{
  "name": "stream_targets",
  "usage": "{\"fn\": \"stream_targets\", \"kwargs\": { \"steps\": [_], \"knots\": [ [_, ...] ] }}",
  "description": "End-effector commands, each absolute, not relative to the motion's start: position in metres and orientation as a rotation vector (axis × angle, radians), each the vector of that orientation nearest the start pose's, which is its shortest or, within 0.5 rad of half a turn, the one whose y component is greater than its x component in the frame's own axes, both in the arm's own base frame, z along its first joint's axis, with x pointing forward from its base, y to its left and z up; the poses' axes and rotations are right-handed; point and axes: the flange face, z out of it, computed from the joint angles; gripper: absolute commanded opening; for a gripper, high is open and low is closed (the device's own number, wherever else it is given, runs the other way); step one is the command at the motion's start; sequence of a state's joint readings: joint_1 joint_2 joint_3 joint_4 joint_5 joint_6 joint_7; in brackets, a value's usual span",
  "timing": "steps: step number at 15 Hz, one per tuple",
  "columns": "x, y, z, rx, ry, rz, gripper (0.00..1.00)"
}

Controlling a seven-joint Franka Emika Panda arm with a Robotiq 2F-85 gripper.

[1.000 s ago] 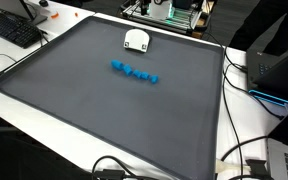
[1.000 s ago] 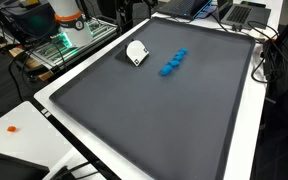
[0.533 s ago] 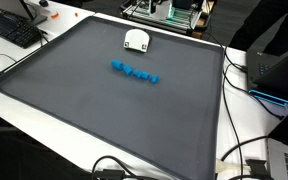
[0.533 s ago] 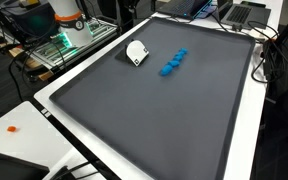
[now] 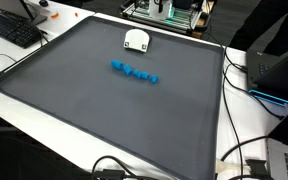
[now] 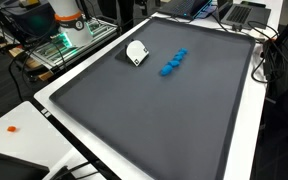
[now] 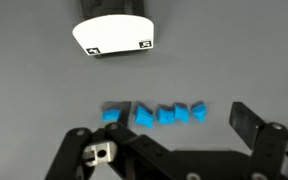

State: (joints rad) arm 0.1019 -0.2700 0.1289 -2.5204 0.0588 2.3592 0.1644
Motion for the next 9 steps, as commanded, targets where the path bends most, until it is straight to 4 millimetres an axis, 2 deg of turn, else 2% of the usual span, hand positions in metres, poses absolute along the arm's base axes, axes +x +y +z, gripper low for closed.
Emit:
{"fn": "stream_targets", "kwargs": {
  "steps": [1,9],
  "knots": [
    [0.4304,0.1070,0.3852,-3.070,-0.146,-0.217,1.00],
    [0.4362,0.1095,0.3895,-3.074,-0.172,-0.230,1.00]
  ]
}}
